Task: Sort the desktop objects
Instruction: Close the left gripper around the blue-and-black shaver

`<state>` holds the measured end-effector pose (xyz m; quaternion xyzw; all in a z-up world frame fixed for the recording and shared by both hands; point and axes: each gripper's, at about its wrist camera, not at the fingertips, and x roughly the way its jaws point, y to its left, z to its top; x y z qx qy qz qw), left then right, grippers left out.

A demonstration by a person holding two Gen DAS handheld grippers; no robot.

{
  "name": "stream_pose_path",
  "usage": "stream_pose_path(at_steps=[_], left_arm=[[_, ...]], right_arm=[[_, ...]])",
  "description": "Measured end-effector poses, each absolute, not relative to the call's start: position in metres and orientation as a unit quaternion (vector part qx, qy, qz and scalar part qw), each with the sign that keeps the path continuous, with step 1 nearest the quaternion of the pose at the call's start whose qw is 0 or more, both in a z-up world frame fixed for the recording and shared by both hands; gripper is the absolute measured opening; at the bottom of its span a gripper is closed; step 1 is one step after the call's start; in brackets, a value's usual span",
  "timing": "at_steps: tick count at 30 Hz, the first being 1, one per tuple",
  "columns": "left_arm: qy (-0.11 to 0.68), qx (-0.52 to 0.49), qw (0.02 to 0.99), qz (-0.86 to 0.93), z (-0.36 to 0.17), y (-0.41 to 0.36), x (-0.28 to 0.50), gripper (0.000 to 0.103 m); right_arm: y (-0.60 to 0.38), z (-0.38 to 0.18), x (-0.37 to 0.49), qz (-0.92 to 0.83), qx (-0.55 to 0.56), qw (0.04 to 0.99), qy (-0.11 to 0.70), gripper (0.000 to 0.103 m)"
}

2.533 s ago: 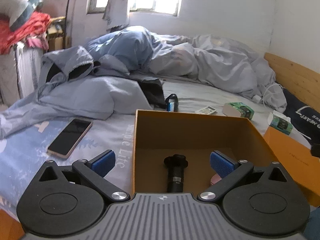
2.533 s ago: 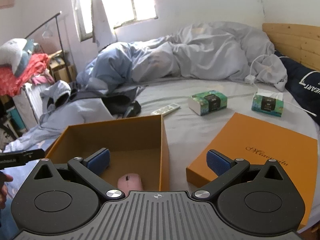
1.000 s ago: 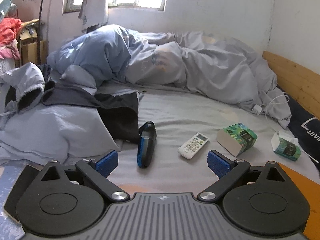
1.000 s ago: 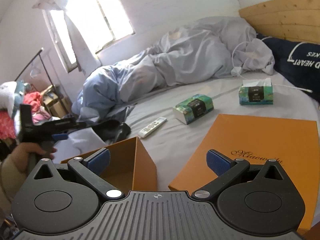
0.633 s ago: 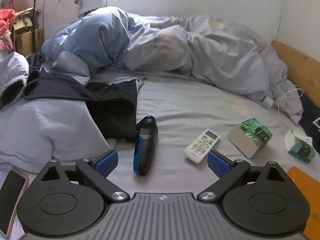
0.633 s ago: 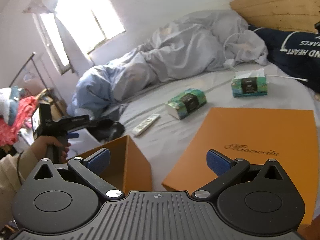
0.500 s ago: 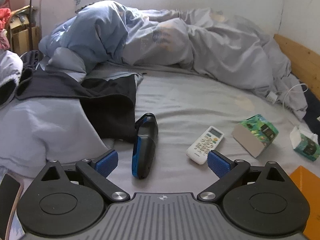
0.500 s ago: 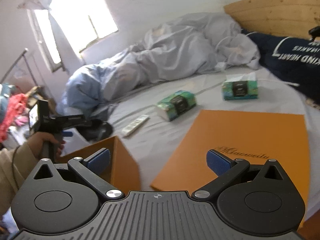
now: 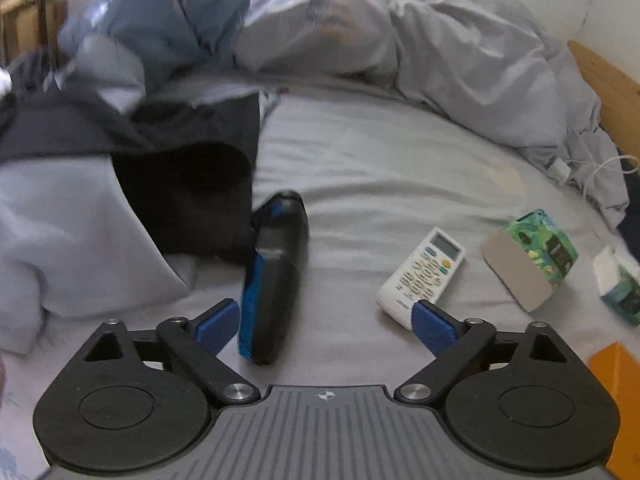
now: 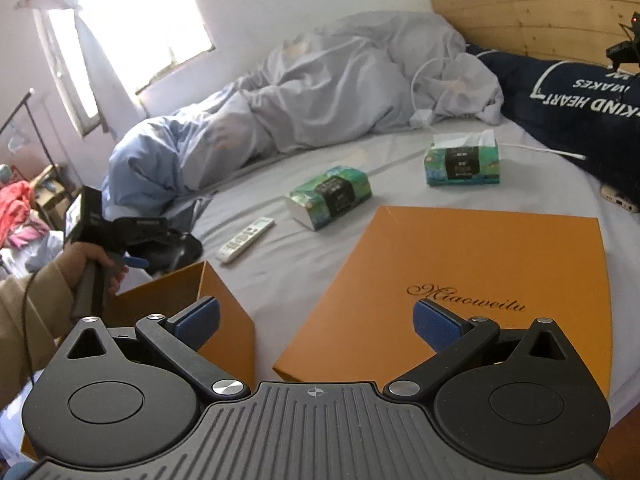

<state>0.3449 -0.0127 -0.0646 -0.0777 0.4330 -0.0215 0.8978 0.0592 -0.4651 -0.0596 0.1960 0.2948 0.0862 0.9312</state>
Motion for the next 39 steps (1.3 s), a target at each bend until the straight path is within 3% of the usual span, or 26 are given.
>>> stream_pose_path(at_steps=[9, 17, 25, 28, 35, 39], left_arm=[[0.435, -0.031, 0.9, -0.017, -0.066, -0.013, 0.376, 0.096], [0.477, -0.038, 0.878, -0.014, -0.094, -0.004, 0.403, 0.083], [0.501, -0.026, 0.865, -0.006, -0.117, 0.001, 0.425, 0.081], [0.511, -0.017, 0.86, -0.001, -0.126, 0.002, 0.432, 0.072], [0.507, -0.021, 0.862, -0.002, -0.137, 0.004, 0.435, 0.071], [0.502, -0.018, 0.865, -0.005, -0.137, 0.004, 0.434, 0.056]], right_arm=[[-0.465, -0.062, 0.064, 0.086, 0.201, 0.929, 0.299, 0.103], [-0.465, -0.064, 0.068, 0.078, 0.206, 0.927, 0.304, 0.103], [-0.463, -0.065, 0.072, 0.074, 0.205, 0.927, 0.306, 0.103], [-0.47, -0.067, 0.071, 0.072, 0.205, 0.927, 0.306, 0.103], [-0.472, -0.071, 0.073, 0.067, 0.21, 0.924, 0.312, 0.103], [-0.472, -0.07, 0.074, 0.066, 0.208, 0.924, 0.312, 0.103]])
